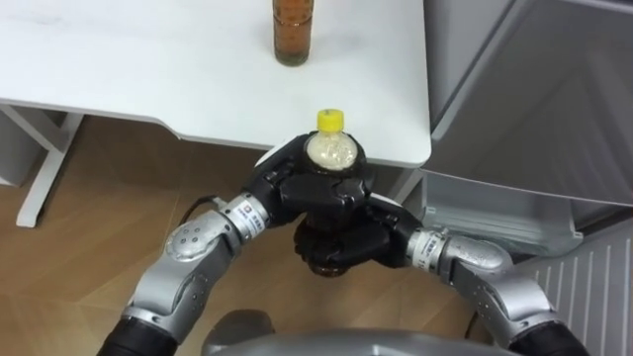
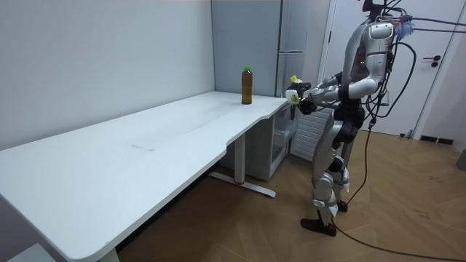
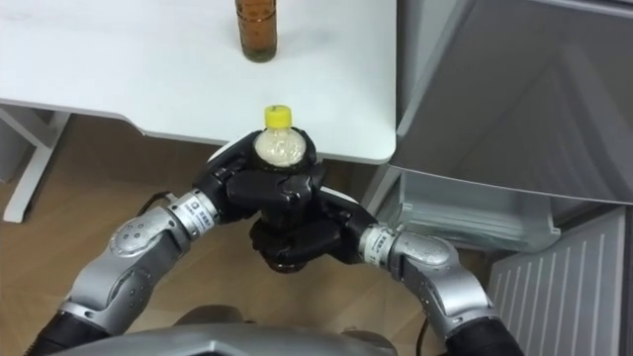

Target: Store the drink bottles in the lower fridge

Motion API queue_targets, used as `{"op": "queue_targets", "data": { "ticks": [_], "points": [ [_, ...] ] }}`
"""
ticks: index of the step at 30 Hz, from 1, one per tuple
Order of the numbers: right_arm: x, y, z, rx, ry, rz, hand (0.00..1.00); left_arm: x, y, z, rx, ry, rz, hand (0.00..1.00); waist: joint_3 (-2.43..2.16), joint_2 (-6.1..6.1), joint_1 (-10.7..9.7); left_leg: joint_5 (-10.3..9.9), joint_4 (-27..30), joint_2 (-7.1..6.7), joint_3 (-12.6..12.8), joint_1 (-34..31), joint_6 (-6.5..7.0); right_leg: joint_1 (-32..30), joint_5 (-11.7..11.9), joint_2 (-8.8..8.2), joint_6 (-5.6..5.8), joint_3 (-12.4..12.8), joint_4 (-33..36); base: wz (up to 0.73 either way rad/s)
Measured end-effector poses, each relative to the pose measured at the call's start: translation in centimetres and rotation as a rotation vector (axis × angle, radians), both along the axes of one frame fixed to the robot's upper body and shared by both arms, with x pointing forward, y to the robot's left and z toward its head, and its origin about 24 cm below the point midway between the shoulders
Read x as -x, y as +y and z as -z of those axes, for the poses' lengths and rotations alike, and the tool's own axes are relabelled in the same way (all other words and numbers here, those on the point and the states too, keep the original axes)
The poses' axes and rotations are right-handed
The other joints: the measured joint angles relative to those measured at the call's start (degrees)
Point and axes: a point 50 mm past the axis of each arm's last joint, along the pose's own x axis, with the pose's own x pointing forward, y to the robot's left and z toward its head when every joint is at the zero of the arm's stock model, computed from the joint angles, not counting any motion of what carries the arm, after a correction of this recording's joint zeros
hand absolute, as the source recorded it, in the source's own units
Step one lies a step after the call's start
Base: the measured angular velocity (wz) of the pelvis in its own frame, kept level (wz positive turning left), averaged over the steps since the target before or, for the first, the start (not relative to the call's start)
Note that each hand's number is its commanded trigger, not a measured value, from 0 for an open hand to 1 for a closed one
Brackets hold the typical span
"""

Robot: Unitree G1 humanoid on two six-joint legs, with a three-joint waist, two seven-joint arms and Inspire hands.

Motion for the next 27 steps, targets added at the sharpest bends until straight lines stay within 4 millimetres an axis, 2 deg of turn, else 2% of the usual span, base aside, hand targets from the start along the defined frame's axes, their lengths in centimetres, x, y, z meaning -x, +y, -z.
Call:
{"op": "queue_targets", "data": {
  "ticks": [6, 14, 24, 27],
  "points": [
    [0.0, -0.1, -0.1, -0.001, -0.007, 0.004, 1.0, 0.0, -0.2, -0.1, 0.005, -0.01, 0.004, 0.0, 0.28, 0.69, -0.1, 0.0, 0.0, 0.01, 0.0, 0.0, 0.0, 0.0, 0.0, 0.0, 0.0, 0.0, 0.0, 0.0],
    [0.0, -0.2, 0.0, -0.002, -0.025, 0.007, 1.0, 0.0, -0.3, -0.3, -0.007, -0.022, -0.008, 0.0, 0.19, 0.97, -0.8, 0.0, -0.1, 0.01, 0.0, -0.1, -0.01, -0.1, 0.0, -0.01, 0.0, 0.0, 0.0, 0.0],
    [-0.3, -0.2, -0.5, -0.02, -0.09, 0.011, 1.0, -0.3, -0.4, -1.3, -0.017, -0.09, 0.005, 0.0, -0.37, 1.77, -1.6, 0.0, 0.0, 0.06, 0.3, 0.1, -0.01, 0.0, 0.0, 0.01, 0.0, 0.4, 0.0, -0.01],
    [-0.4, -0.2, -0.7, -0.024, -0.112, 0.012, 1.0, -0.3, -0.5, -1.6, -0.013, -0.104, 0.006, 0.0, -0.37, 1.92, -1.6, 0.0, 0.1, 0.06, 0.2, 0.4, 0.0, 0.5, 0.0, 0.04, -0.01, 0.4, 0.0, 0.0]
  ]
}}
